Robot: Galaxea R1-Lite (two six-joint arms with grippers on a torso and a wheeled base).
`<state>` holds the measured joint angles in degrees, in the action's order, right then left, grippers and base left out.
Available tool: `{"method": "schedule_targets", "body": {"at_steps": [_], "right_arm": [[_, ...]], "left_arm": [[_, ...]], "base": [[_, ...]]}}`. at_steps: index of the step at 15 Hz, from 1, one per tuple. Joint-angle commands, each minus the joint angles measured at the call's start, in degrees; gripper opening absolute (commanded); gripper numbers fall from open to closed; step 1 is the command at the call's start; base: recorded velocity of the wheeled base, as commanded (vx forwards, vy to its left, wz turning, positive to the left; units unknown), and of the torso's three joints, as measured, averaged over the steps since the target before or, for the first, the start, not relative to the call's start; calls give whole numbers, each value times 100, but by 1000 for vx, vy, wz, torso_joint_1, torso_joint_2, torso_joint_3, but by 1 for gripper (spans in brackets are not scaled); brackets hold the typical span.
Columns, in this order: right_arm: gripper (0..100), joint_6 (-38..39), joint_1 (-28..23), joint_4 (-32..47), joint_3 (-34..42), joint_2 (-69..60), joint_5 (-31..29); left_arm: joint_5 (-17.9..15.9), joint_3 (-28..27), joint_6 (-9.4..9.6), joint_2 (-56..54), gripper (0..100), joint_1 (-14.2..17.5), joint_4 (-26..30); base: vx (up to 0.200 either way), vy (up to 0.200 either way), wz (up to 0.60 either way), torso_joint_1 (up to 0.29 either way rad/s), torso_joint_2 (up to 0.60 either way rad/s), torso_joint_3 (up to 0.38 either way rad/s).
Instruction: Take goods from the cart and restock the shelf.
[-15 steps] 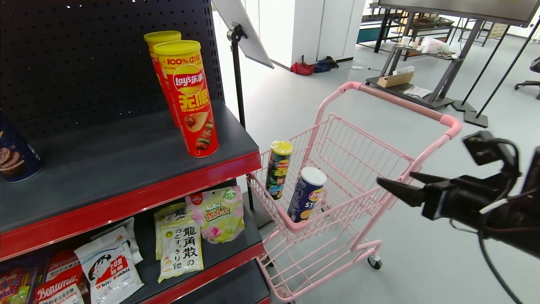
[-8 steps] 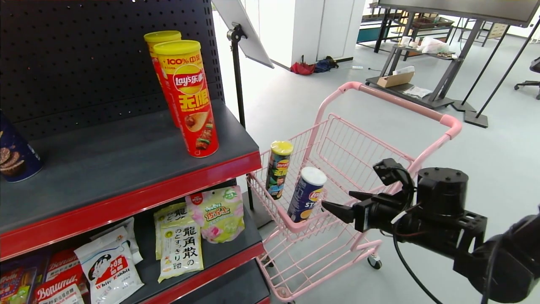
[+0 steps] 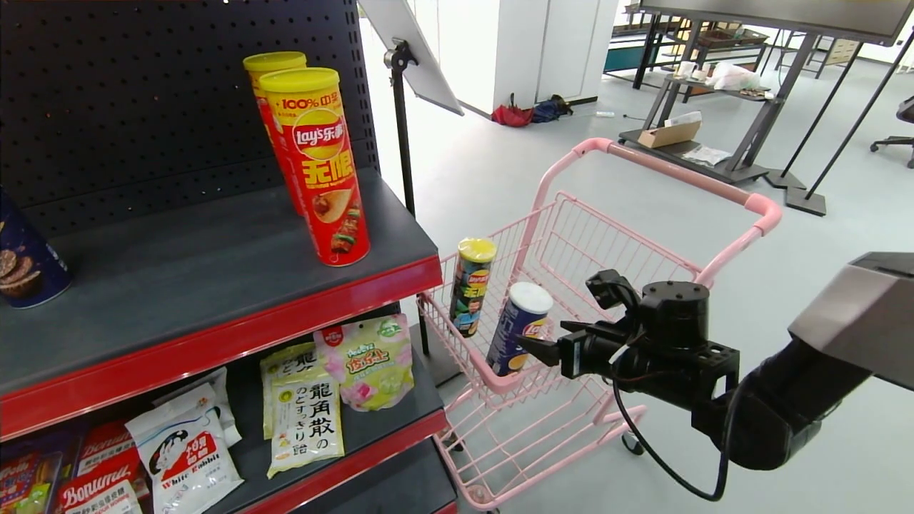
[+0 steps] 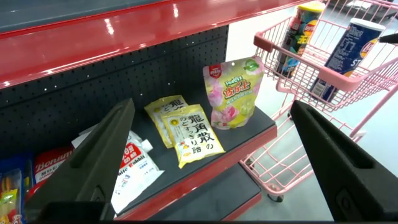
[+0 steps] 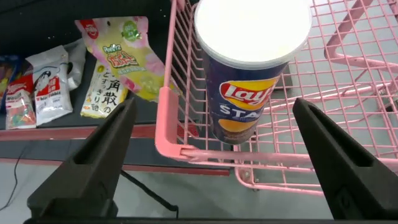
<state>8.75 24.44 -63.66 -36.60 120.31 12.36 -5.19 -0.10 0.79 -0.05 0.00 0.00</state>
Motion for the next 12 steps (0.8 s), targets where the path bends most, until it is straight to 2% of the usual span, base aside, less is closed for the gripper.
{"method": "schedule_targets", "body": {"at_steps": [1,12], "right_arm": [[100,4,-1,3,-225,327,3],[100,-5,-80,3,-1104,1170,-41]], "left_arm": [[1,1,0,5,100,0,0],[1,1,9,5,100,0,0]], "base": [[0,0,0,0,0,0],[0,0,0,0,0,0]]}}
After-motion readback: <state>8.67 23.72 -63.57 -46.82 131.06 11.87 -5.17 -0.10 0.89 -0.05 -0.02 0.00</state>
